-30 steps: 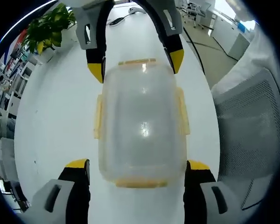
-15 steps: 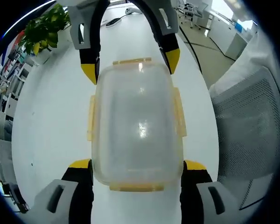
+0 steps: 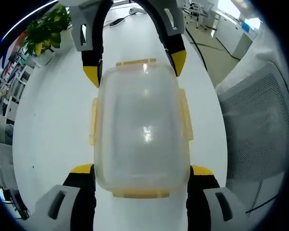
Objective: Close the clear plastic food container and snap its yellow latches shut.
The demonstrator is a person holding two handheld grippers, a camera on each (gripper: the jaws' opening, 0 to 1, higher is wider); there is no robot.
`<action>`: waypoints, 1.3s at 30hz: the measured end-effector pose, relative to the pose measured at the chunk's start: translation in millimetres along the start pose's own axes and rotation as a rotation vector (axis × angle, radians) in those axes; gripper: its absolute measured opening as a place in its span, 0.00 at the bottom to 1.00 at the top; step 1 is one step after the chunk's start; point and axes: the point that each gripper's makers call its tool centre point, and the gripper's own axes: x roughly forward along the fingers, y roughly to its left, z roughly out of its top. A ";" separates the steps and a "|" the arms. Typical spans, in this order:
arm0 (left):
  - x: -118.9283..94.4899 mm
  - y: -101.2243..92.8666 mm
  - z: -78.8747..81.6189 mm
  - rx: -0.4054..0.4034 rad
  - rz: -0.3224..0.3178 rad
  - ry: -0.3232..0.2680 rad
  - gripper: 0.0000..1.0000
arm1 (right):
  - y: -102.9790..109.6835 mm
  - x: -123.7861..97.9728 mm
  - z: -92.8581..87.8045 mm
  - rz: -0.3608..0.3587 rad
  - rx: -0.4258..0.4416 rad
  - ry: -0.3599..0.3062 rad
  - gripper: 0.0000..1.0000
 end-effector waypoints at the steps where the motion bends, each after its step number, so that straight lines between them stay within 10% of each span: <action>1: -0.2 0.2 -2.2 -0.001 0.000 0.001 0.74 | -0.7 1.4 3.3 -0.001 -0.003 -0.001 0.71; 29: -23.0 -6.3 -81.5 -0.049 -0.008 0.048 0.75 | -9.3 27.9 83.6 -0.027 -0.046 -0.058 0.72; 39: -23.1 -8.9 -86.5 -0.064 -0.016 0.053 0.77 | -9.5 30.7 89.1 -0.033 -0.059 -0.053 0.73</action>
